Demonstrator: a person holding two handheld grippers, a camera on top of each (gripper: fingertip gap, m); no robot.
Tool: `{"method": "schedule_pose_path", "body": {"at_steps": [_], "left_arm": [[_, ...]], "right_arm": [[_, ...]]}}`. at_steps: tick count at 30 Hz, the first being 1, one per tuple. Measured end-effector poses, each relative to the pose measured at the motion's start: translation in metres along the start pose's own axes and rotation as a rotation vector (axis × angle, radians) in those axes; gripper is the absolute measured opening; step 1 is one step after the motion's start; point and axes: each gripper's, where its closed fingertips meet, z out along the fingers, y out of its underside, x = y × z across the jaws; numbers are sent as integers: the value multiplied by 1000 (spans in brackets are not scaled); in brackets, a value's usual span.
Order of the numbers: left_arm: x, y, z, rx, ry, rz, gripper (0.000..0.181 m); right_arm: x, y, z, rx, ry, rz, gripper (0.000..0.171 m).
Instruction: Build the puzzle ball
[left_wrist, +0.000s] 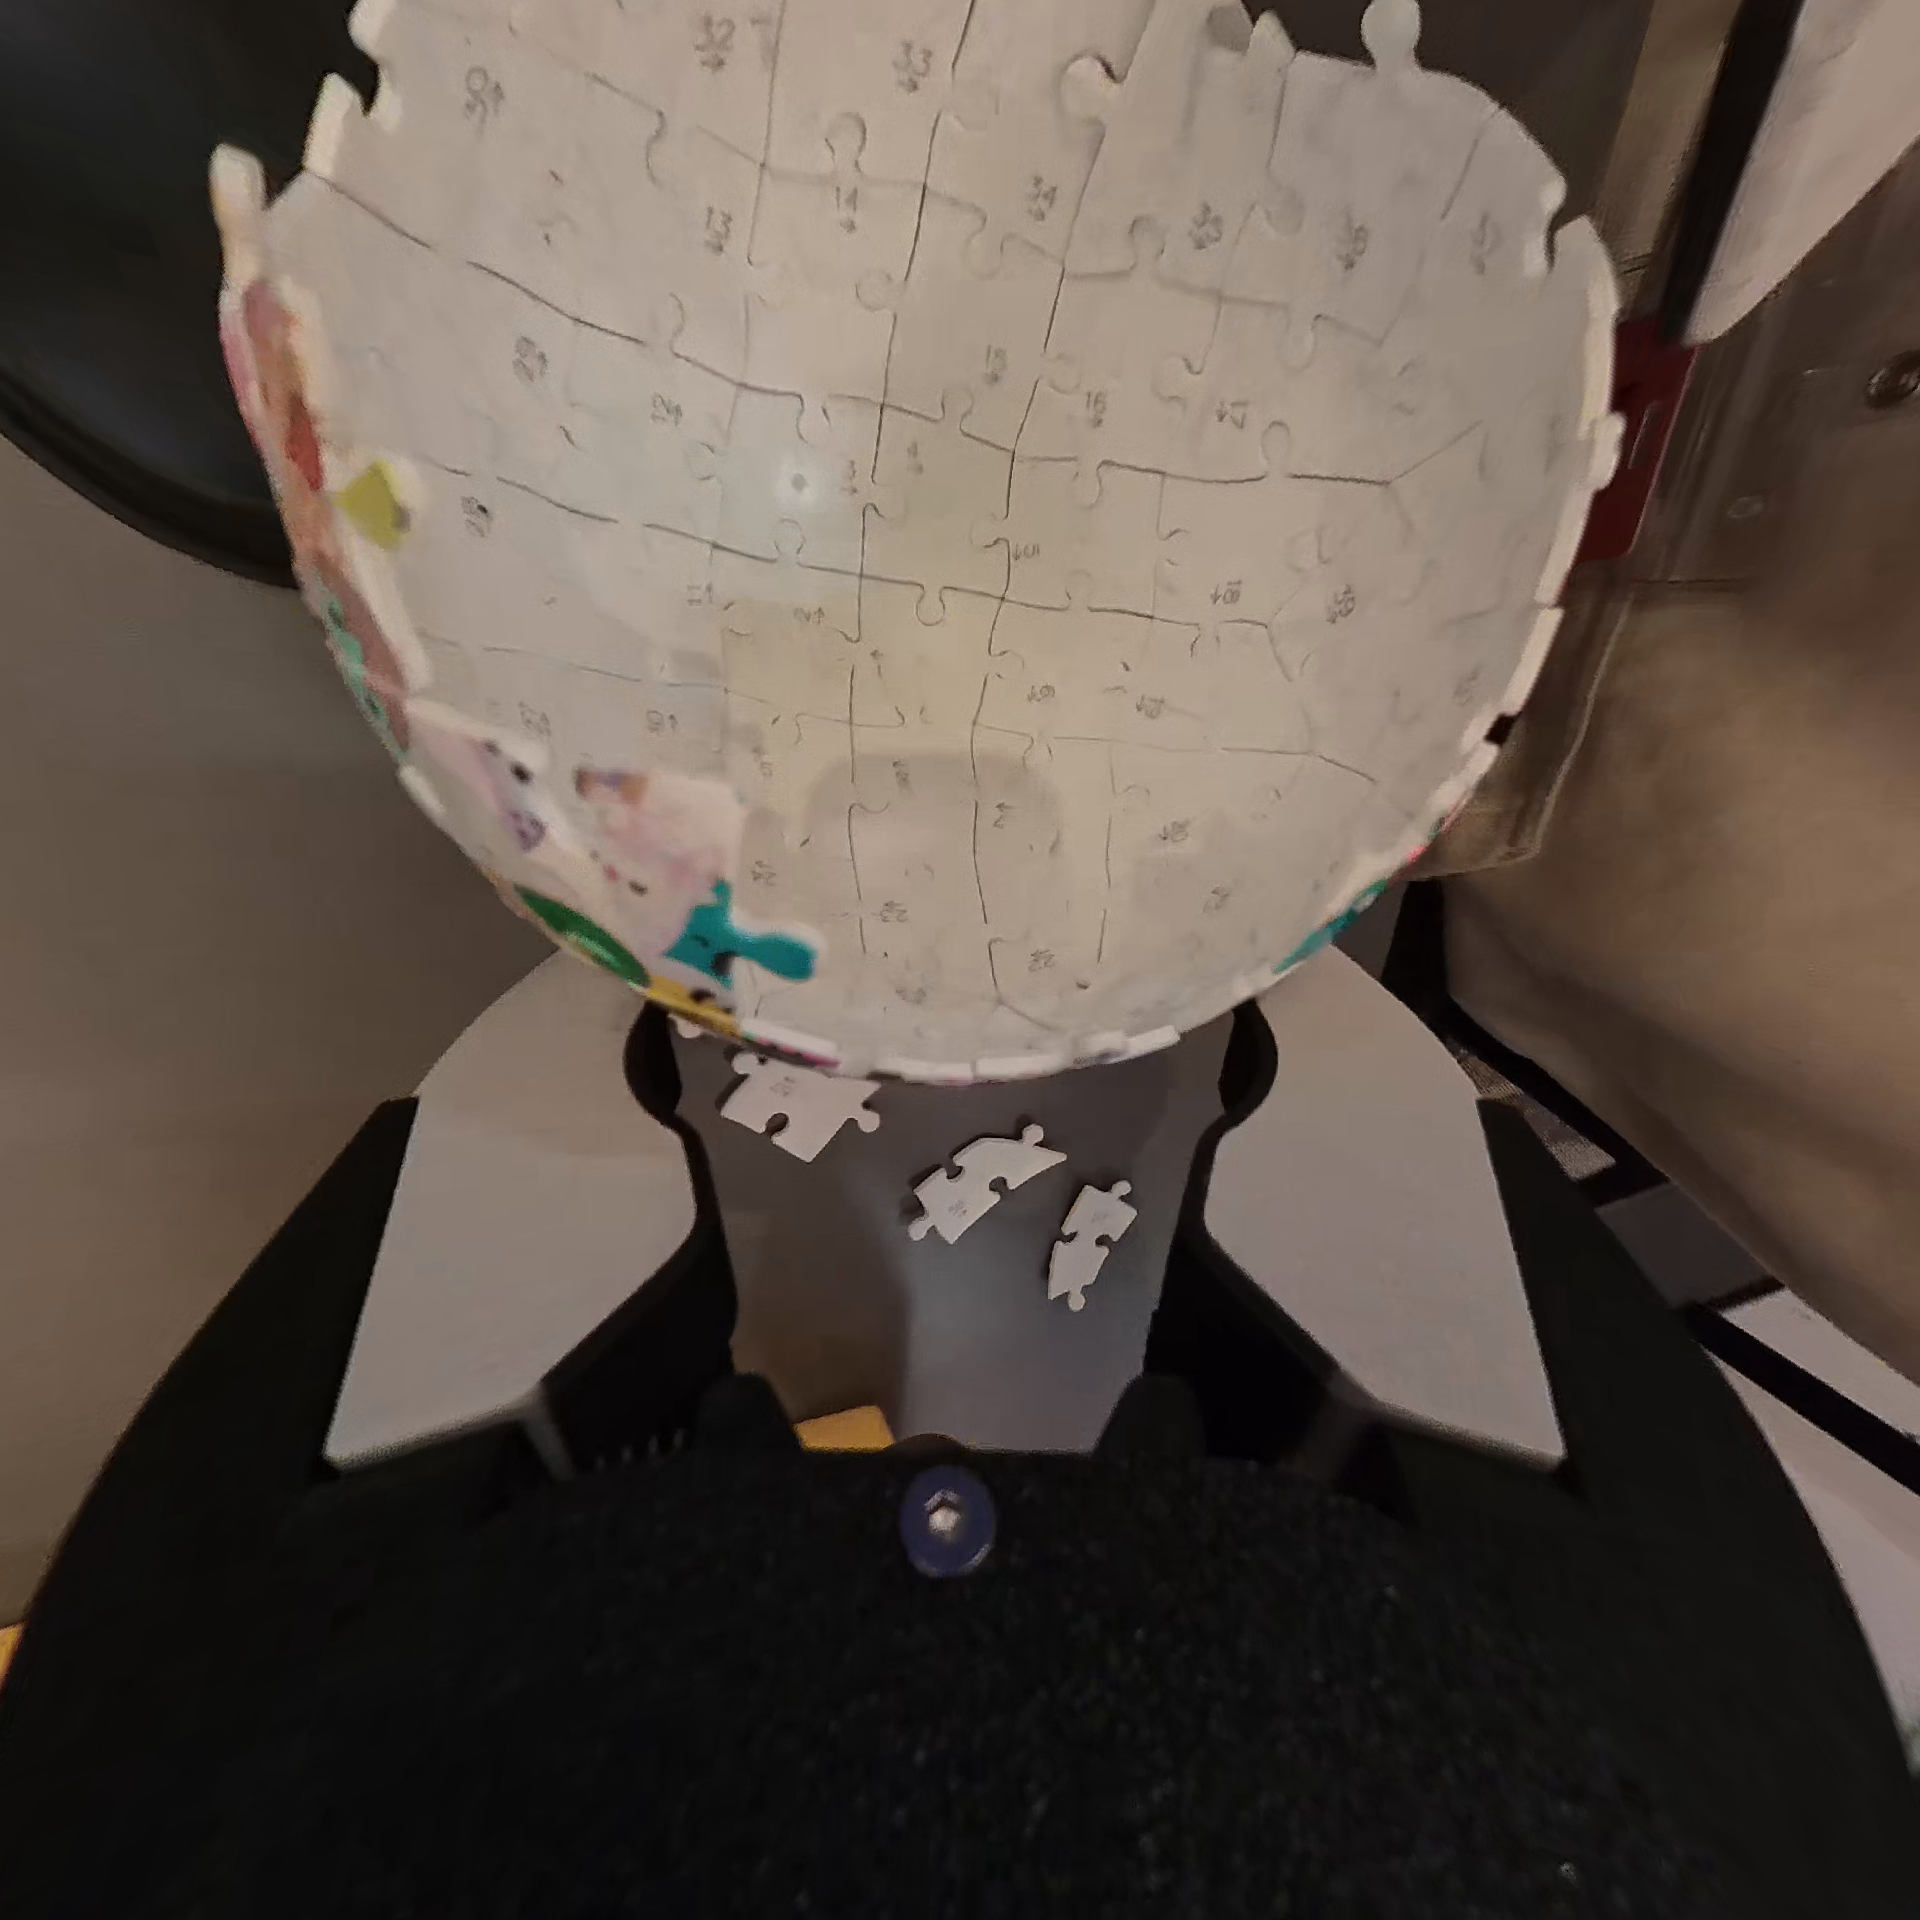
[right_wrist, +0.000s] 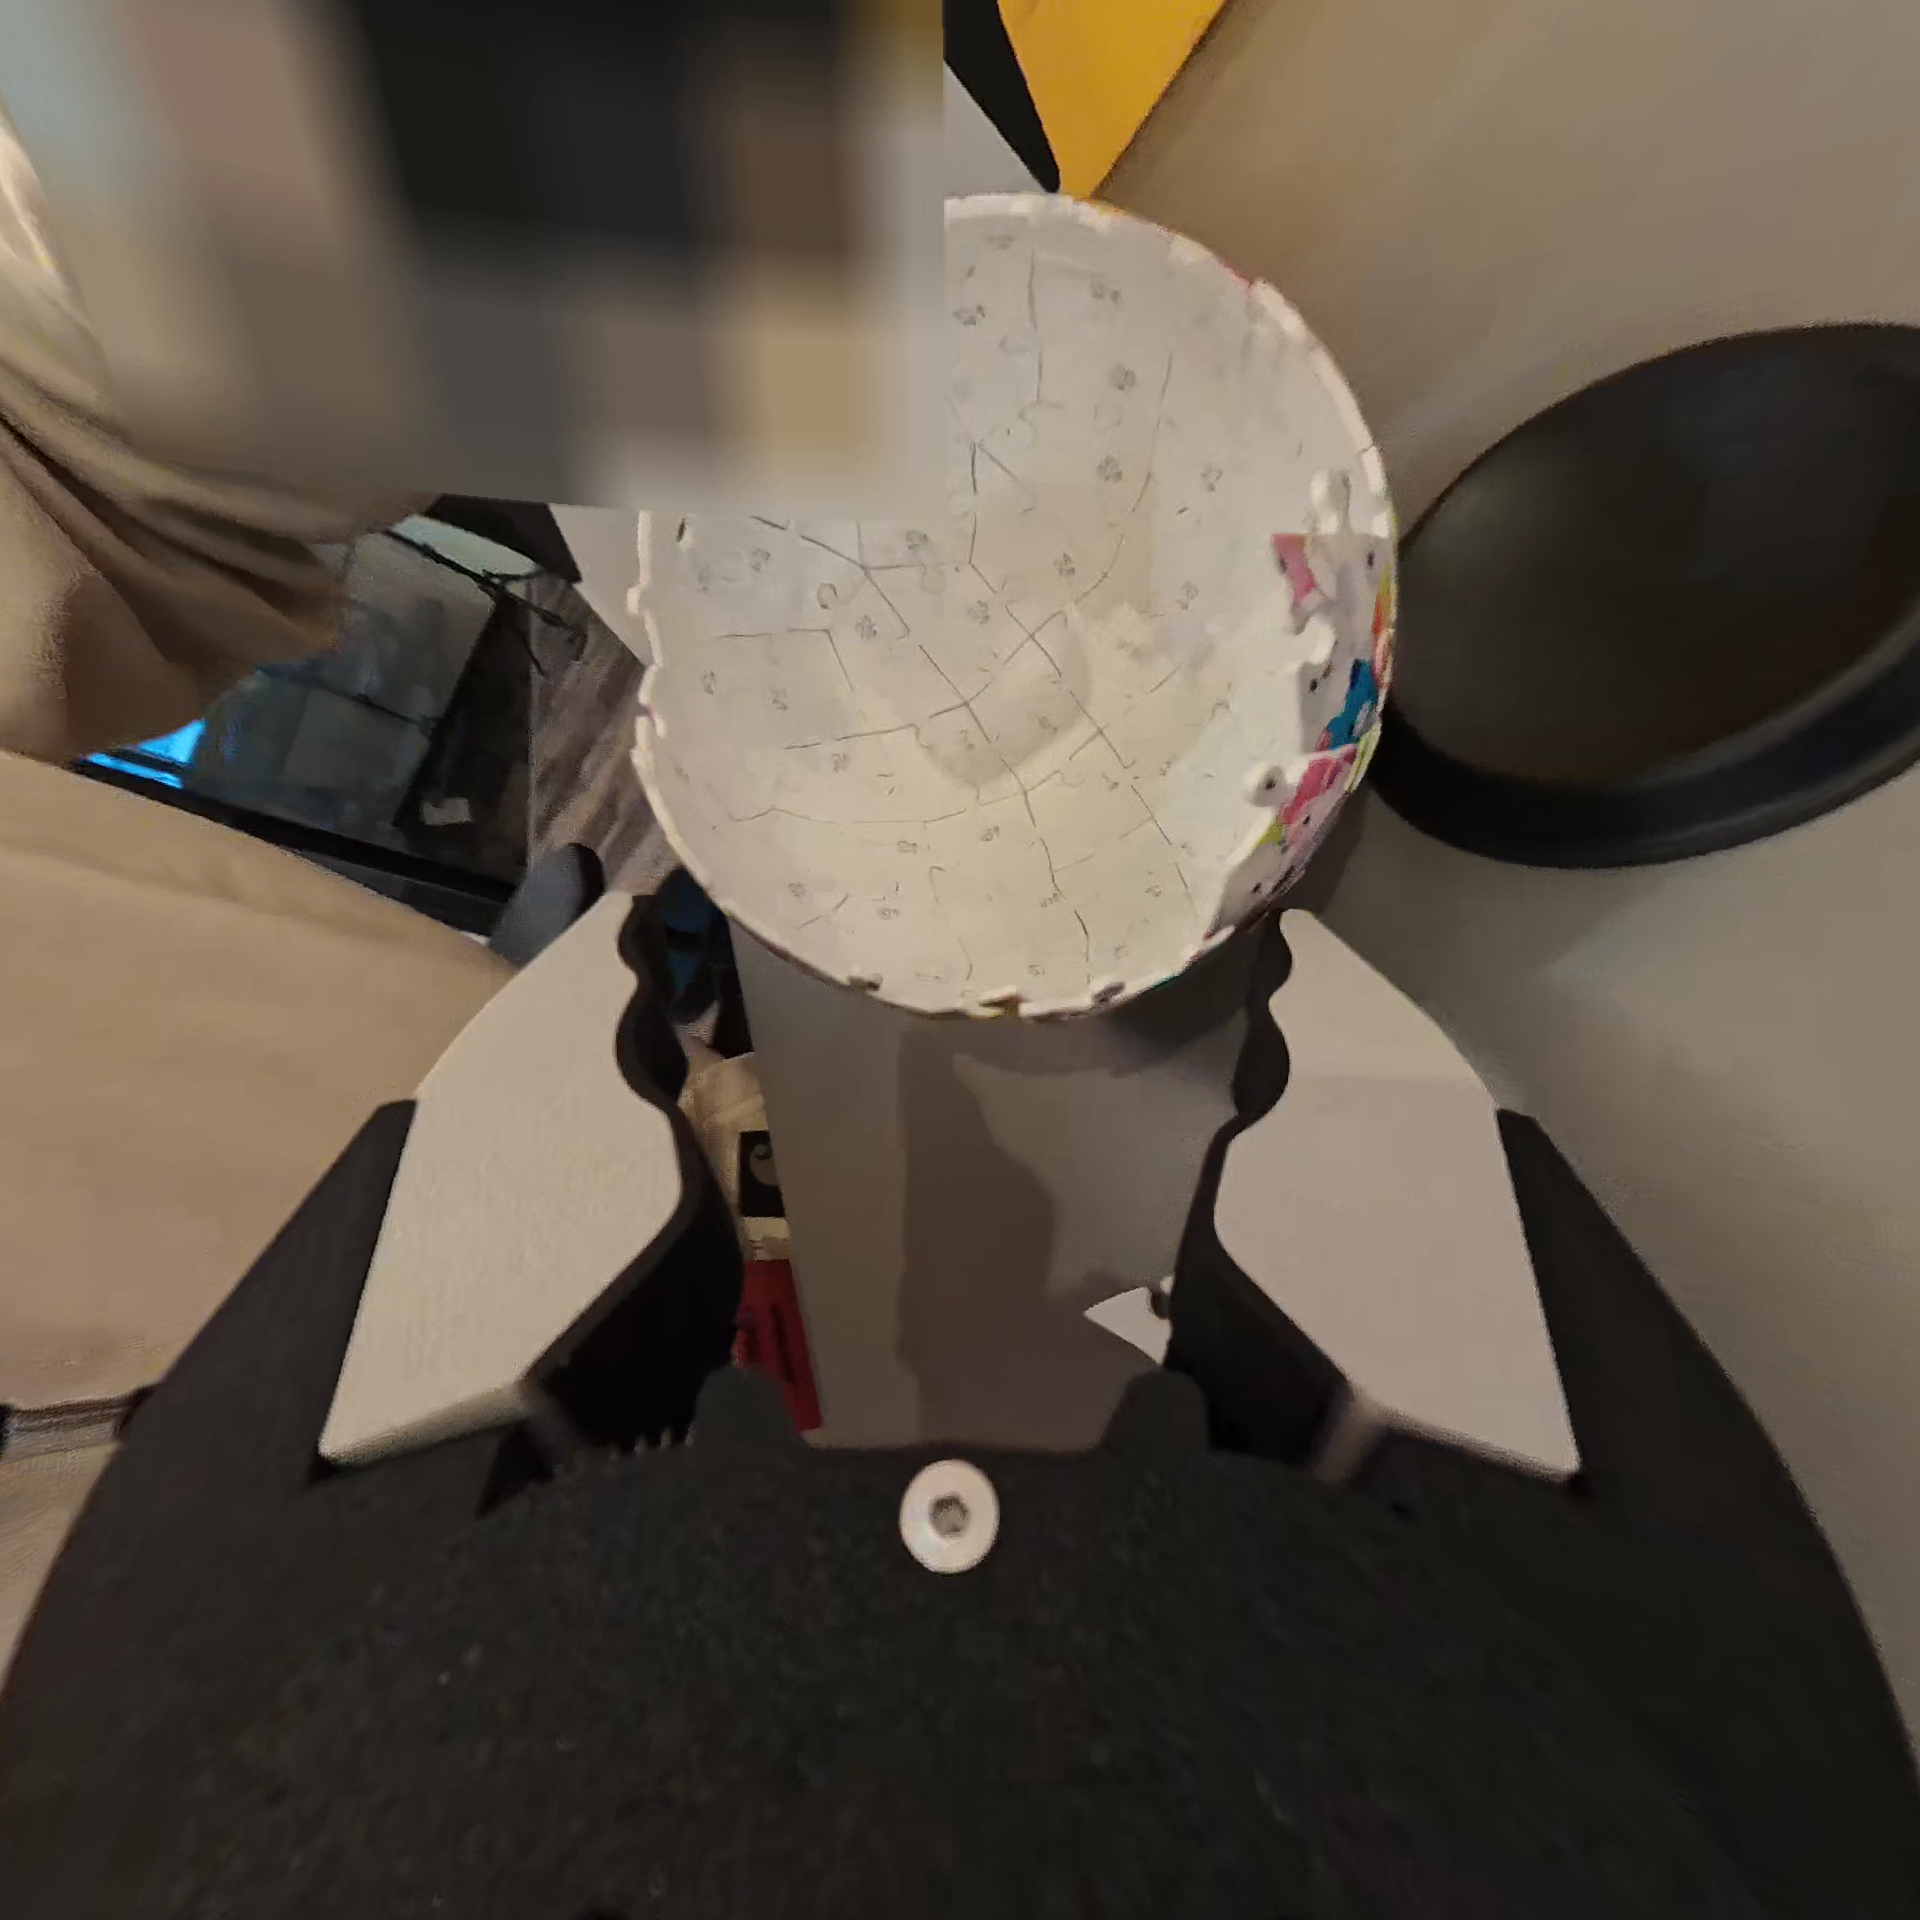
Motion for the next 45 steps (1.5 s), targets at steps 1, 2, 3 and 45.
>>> {"method": "schedule_pose_path", "body": {"at_steps": [1, 2, 3, 45], "left_arm": [[1, 1, 2, 9, -17, -4, 103], [1, 2, 4, 24, -35, -8, 103], [1, 3, 6, 39, -54, -12, 103], [35, -70, 9, 508, 329, -233, 116]], "right_arm": [[0, 0, 0, 6, 12, -32, 103], [-1, 0, 1, 12, 14, -60, 105], [-2, 0, 1, 16, 16, -90, 106], [8, 7, -54, -602, 19, -115, 106]]}}
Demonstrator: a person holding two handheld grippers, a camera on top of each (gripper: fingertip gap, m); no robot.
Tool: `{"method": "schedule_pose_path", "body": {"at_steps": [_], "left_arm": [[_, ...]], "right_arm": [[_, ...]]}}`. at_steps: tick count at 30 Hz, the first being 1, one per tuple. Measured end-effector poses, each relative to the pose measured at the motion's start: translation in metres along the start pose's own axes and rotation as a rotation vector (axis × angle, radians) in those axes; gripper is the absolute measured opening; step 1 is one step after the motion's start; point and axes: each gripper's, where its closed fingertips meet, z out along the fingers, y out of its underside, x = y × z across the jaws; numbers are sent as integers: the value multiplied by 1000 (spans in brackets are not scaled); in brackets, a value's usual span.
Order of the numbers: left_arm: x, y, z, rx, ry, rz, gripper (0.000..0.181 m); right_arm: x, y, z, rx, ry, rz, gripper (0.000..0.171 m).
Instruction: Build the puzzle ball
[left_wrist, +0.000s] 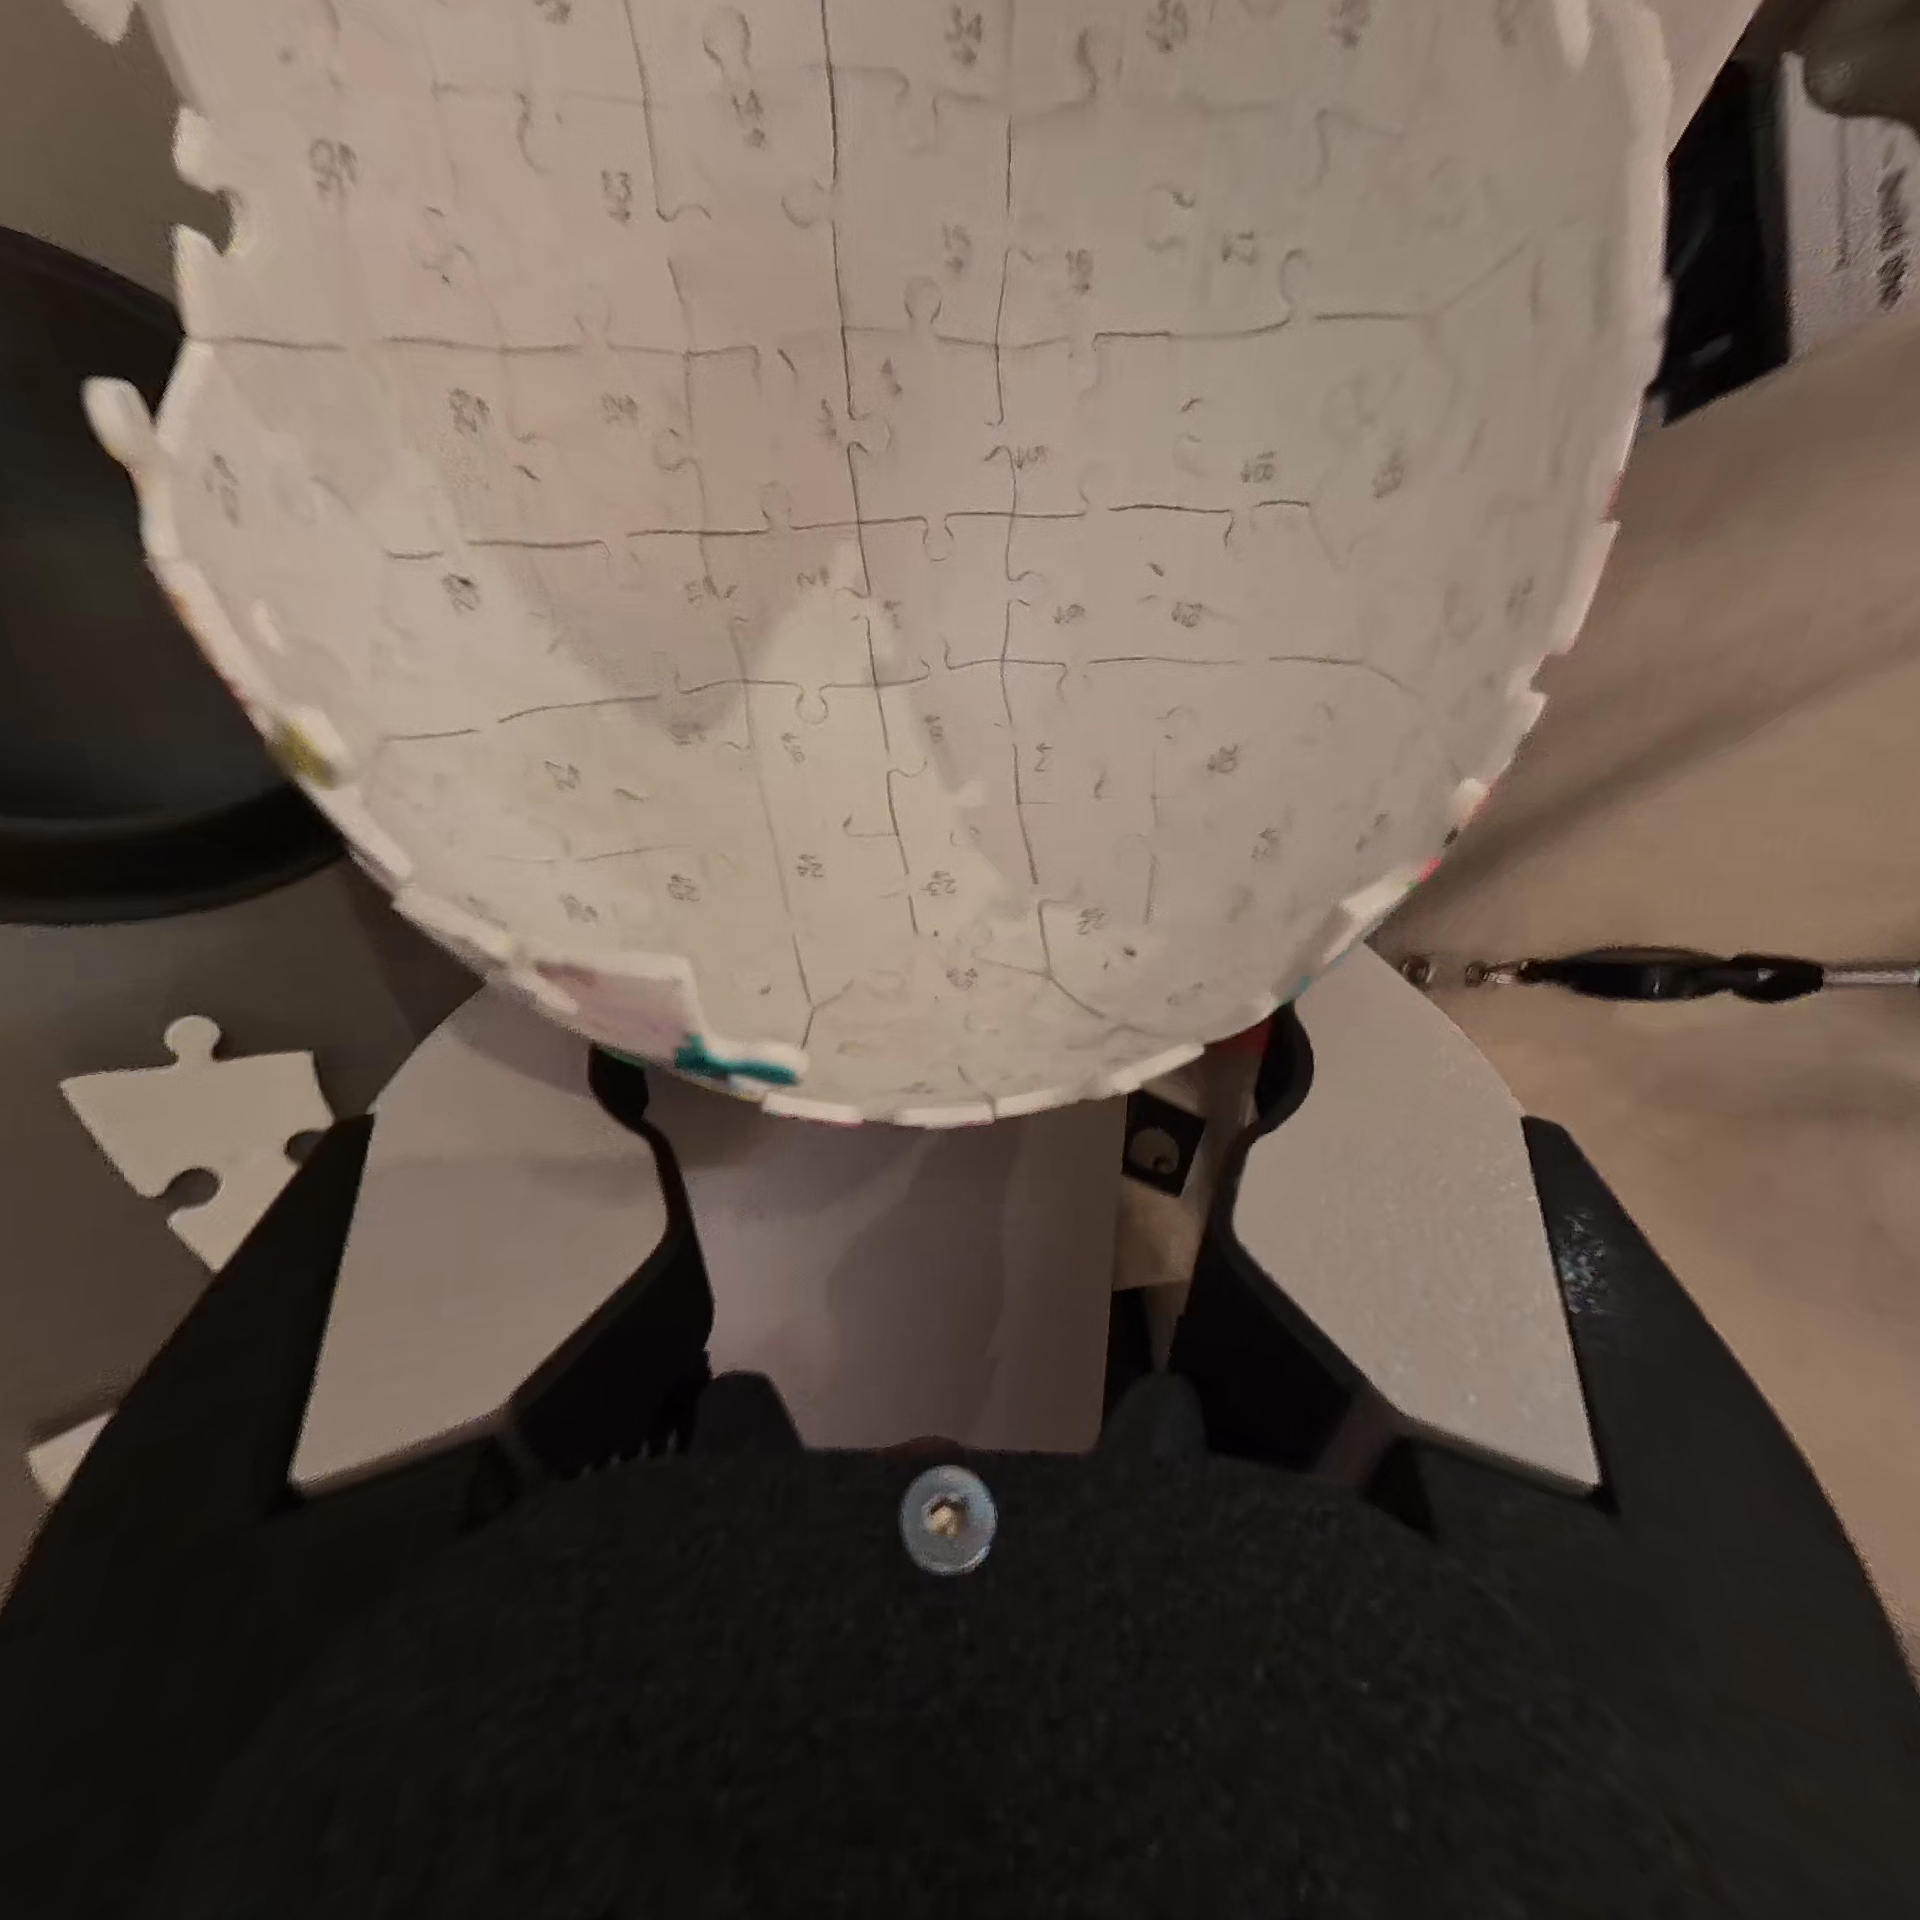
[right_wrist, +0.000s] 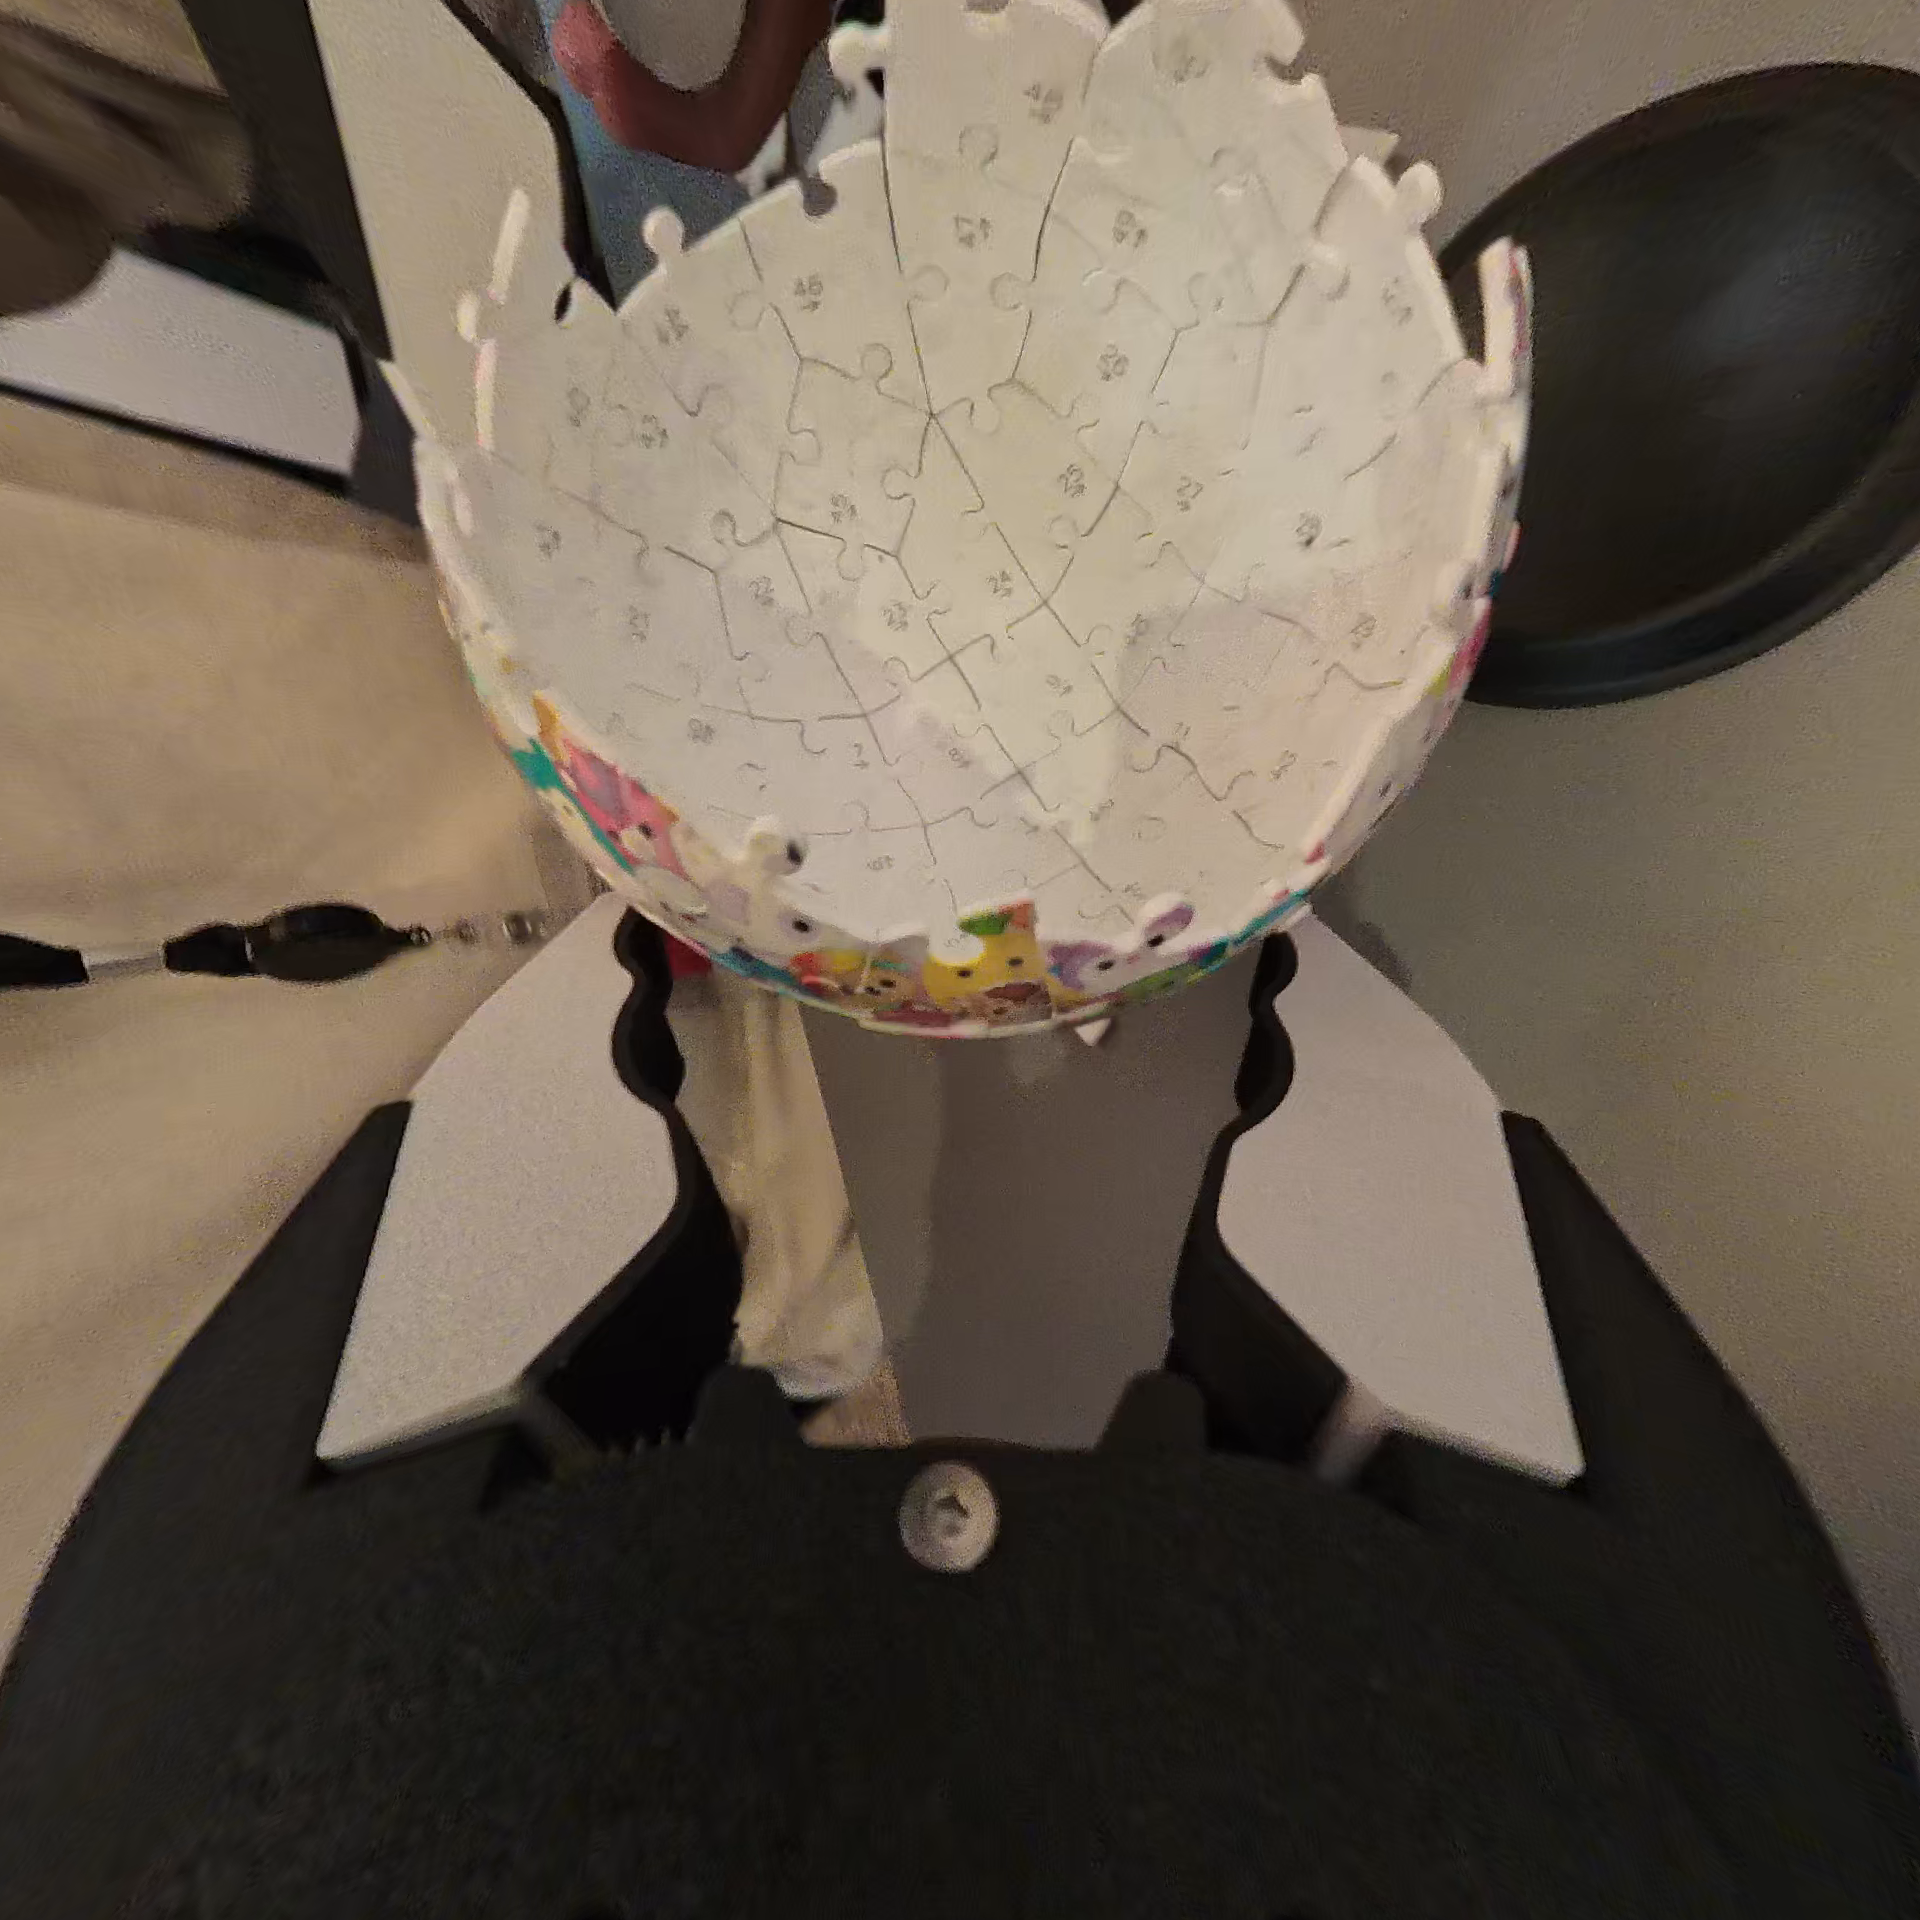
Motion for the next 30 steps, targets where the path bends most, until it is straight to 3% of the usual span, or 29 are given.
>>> {"method": "schedule_pose_path", "body": {"at_steps": [5, 7, 9, 10, 12, 18, 22, 27, 30], "left_arm": [[-5, -8, 13, 85, 43, -86, 118], [-3, -13, 16, 129, 59, -113, 121], [5, -24, 15, 220, 113, -117, 102], [6, -28, 15, 246, 116, -116, 103], [3, -32, 17, 272, 73, -96, 107], [1, -36, 7, 313, -22, -28, 106], [2, -29, -2, 325, -100, 6, 107], [-15, 3, -14, 271, -372, 99, 112], [-28, 8, -13, 245, -454, 139, 112]], "right_arm": [[13, 4, -10, -251, -65, -15, 116], [14, 3, -17, -342, -120, -4, 107], [12, -7, -23, -365, -189, -20, 93], [12, -11, -24, -365, -211, -33, 89], [21, -14, -22, -355, -190, -75, 97], [36, -9, -21, -271, -150, -101, 95], [31, -11, -35, -154, -77, -187, 104], [37, 11, -75, 135, 275, -278, 106], [31, 34, -50, 301, 351, -192, 108]]}}
